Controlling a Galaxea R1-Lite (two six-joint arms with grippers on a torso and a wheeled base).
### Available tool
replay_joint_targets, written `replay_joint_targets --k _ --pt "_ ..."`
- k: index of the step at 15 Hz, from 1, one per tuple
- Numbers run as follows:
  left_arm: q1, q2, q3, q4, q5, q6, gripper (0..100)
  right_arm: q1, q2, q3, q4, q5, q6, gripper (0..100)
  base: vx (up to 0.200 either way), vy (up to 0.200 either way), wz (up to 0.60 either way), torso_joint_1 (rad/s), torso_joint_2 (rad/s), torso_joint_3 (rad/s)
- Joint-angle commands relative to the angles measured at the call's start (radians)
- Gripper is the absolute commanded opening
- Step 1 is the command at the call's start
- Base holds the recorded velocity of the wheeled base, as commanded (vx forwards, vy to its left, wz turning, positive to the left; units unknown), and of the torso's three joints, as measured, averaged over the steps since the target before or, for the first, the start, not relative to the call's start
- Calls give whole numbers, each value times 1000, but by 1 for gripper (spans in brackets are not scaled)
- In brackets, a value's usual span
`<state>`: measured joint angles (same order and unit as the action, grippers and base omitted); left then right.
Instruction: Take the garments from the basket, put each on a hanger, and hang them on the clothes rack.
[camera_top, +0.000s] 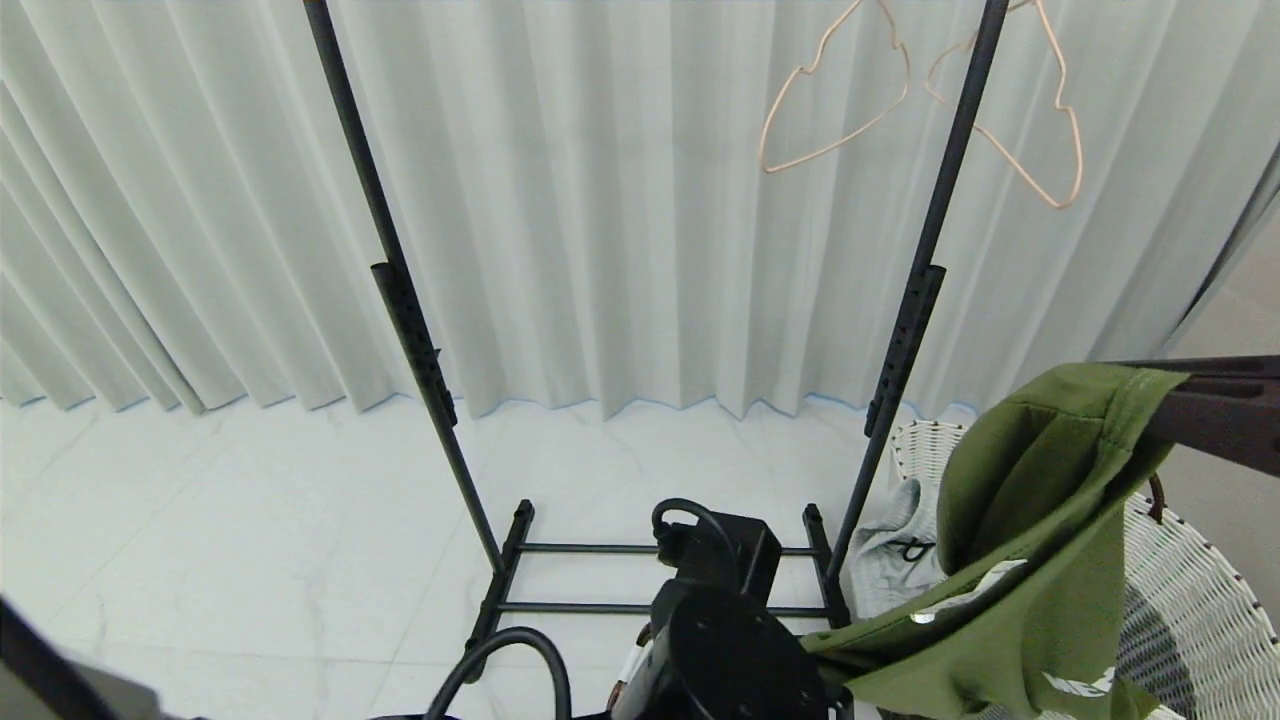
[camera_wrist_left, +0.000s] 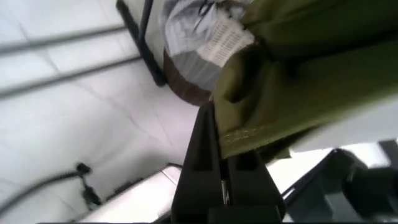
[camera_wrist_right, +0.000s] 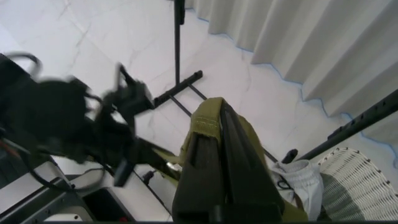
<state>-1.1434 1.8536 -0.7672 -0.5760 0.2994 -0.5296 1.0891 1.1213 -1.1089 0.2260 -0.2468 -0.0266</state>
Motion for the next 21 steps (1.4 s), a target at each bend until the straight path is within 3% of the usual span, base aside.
replay_joint_targets --k 1,3,4,6,9,11,13,15,19,21 --pt "-9 -229 101 7 -6 105 0 0 0 20 -2 0 -1 0 0 0 0 0 0 0" --pt "-6 -395 175 15 -9 109 0 -2 -1 40 -4 0 -4 0 0 0 0 0 0 0" --pt "-10 -495 175 93 -13 137 0 -2 -1 47 -5 1 -10 0 0 0 0 0 0 0" --pt "-27 -669 71 384 -14 198 0 3 11 49 -46 1 -56 0 0 0 0 0 0 0" --pt "-24 -754 -124 633 -11 200 0 3 52 52 -122 -2 -102 0 0 0 0 0 0 0" --pt "24 -743 -208 772 38 223 0 3 61 50 -157 -26 -102 0 0 0 0 0 0 0" --pt "53 -717 -257 815 138 299 0 3 54 55 -183 -104 -99 0 0 0 0 0 0 0" --pt "83 -676 -350 818 190 329 0 0 52 37 -195 -164 -98 0 0 0 0 0 0 0" --pt "300 -577 -603 818 192 522 0 -29 69 -52 -261 -197 -104 0 0 0 0 0 0 0" --pt "303 -574 -626 815 187 569 0 -41 84 -135 -261 -195 -104 0 0 0 0 0 0 0"
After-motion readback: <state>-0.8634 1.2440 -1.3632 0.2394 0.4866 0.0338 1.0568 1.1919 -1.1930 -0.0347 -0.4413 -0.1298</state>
